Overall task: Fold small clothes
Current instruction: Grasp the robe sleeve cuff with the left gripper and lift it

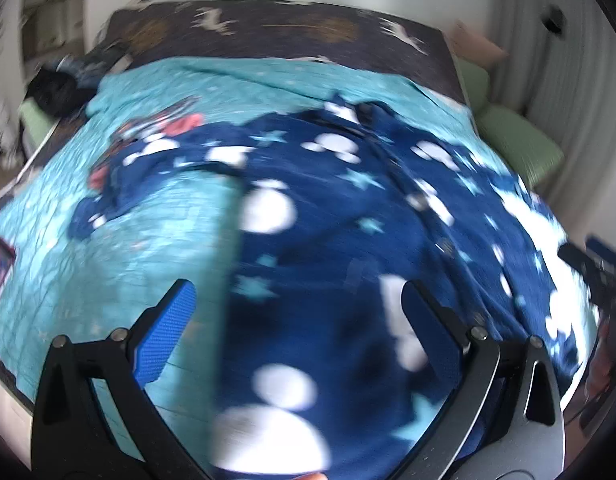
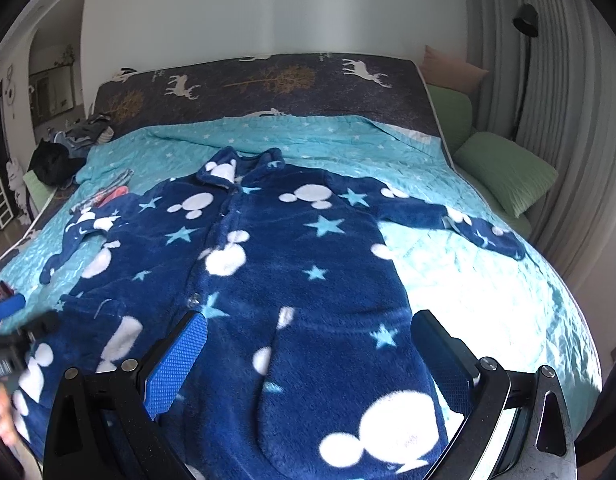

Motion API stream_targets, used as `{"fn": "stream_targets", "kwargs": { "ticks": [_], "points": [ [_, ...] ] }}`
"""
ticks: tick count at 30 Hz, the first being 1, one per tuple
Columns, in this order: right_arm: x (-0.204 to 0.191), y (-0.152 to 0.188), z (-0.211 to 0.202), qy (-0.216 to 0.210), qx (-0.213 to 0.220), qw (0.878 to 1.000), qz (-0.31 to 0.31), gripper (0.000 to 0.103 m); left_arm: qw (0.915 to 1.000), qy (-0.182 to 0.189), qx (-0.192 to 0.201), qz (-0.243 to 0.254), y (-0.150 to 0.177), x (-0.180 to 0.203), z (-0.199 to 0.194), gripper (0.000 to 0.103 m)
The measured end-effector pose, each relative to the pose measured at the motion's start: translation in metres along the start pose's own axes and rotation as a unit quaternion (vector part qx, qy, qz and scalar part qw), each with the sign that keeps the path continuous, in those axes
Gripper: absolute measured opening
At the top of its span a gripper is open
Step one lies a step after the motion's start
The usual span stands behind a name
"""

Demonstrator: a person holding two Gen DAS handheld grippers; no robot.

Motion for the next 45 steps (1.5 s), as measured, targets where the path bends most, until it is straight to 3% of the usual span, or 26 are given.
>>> {"fn": "stream_targets", "kwargs": {
  "ticks": [4,7,10,13,14,17,19,21,22,25,28,29,32,34,38,41,43,45],
  "points": [
    [-0.031,-0.01,0.007,-0.017,-0.004,0.999,-0.04,0.103,0.9934,-0.012,-0.022,-0.112,-0.001,-0.082,0.014,0.102],
    [-0.065,-0.014,0.012,-0.04,-0.004,0.997,-0.073,0.103,0.9778,-0.031,-0.042,-0.203,0.009,-0.157,0.037,0.102],
    [-0.101,-0.013,0.022,-0.064,-0.016,0.993,-0.101,0.103,0.9542,-0.01,-0.078,-0.289,0.027,-0.217,0.073,0.1],
    [-0.135,-0.014,0.034,-0.091,-0.037,0.988,-0.119,0.103,0.9189,0.034,-0.102,-0.38,0.043,-0.256,0.111,0.097],
    [-0.147,-0.015,0.039,-0.101,-0.044,0.986,-0.125,0.103,0.9027,0.052,-0.104,-0.414,0.047,-0.268,0.126,0.097],
    [-0.18,-0.02,0.055,-0.114,-0.058,0.98,-0.154,0.103,0.876,0.078,-0.107,-0.464,0.051,-0.282,0.149,0.097],
    [-0.206,-0.023,0.072,-0.106,-0.052,0.974,-0.193,0.103,0.8672,0.08,-0.107,-0.48,0.048,-0.29,0.164,0.097],
    [-0.234,-0.022,0.093,-0.099,-0.049,0.964,-0.242,0.103,0.8642,0.075,-0.104,-0.486,0.043,-0.299,0.174,0.097],
    [-0.25,-0.02,0.106,-0.099,-0.054,0.958,-0.263,0.103,0.8617,0.072,-0.101,-0.492,0.04,-0.304,0.181,0.092],
    [-0.286,-0.011,0.138,-0.111,-0.077,0.944,-0.302,0.103,0.8581,0.078,-0.096,-0.498,0.036,-0.319,0.195,0.05],
    [-0.327,0.001,0.163,-0.121,-0.082,0.929,-0.341,0.102,0.8482,0.07,-0.101,-0.515,0.039,-0.329,0.199,0.023],
    [-0.342,0.006,0.17,-0.125,-0.08,0.922,-0.356,0.102,0.8471,0.072,-0.097,-0.517,0.039,-0.331,0.199,0.014],
    [-0.374,0.016,0.186,-0.131,-0.076,0.91,-0.385,0.102,0.8443,0.08,-0.079,-0.524,0.035,-0.338,0.195,0.011],
    [-0.388,0.02,0.192,-0.134,-0.076,0.905,-0.397,0.102,0.8485,0.074,-0.064,-0.52,0.029,-0.342,0.187,0.01],
    [-0.413,0.025,0.206,-0.133,-0.066,0.894,-0.423,0.1,0.8671,0.064,-0.019,-0.494,0.003,-0.349,0.161,0.01],
    [-0.42,0.025,0.217,-0.135,-0.08,0.894,-0.42,0.079,0.8833,0.056,0.014,-0.465,-0.029,-0.352,0.142,0.01],
    [-0.422,0.026,0.225,-0.131,-0.098,0.896,-0.412,0.036,0.8939,0.052,0.033,-0.444,-0.054,-0.35,0.132,0.01],
    [-0.417,0.022,0.233,-0.132,-0.126,0.906,-0.382,0.013,0.9062,0.053,0.053,-0.416,-0.084,-0.345,0.121,0.01]
  ]
}}
Point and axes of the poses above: each gripper's, at about its wrist camera, not at the fingertips, and z roughly the way its jaws point, x to its right, y to its underside, the point moved 7 cm from there along z, roughly the way its jaws point, and after that the axes turned 11 degrees about z, right-handed, at the moved point
